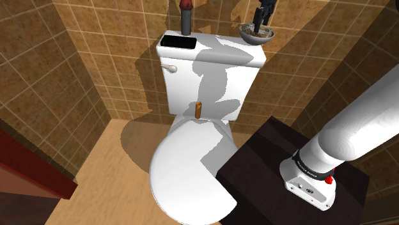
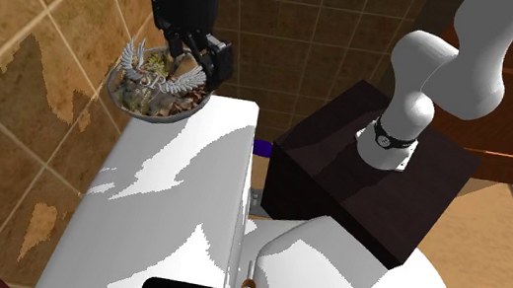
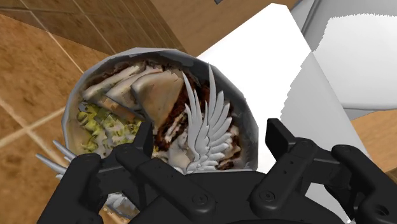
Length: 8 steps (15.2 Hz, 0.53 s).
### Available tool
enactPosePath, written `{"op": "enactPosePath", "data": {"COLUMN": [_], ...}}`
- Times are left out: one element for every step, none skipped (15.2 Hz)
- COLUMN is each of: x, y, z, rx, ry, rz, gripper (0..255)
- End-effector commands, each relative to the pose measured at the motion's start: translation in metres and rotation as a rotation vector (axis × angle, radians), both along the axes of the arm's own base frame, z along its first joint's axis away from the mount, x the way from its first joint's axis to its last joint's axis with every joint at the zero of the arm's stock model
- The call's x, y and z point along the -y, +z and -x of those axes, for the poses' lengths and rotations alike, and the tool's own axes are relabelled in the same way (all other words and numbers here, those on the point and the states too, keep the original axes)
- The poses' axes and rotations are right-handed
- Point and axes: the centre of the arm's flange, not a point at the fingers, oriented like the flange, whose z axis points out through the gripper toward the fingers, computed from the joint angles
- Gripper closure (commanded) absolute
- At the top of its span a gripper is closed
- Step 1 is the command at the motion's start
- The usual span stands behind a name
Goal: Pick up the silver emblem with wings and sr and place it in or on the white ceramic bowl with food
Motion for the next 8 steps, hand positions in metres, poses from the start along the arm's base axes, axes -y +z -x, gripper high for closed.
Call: {"op": "enactPosePath", "data": {"x": [-0.002, -0.004, -0.006, -0.007, -0.007, -0.007, -0.007, -0.007], "y": [0.013, 0.026, 0.039, 0.049, 0.049, 0.049, 0.049, 0.049], "z": [0.0, 0.0, -0.001, -0.001, -0.001, -0.001, -0.001, -0.001], "rx": [0.0, 0.0, 0.0, 0.0, 0.0, 0.0, 0.0, 0.0], "ry": [0.0, 0.0, 0.0, 0.0, 0.0, 0.0, 0.0, 0.0], "rz": [0.0, 0.0, 0.0, 0.0, 0.0, 0.0, 0.0, 0.0], "gripper": [0, 0, 0, 0, 0, 0, 0, 0]}}
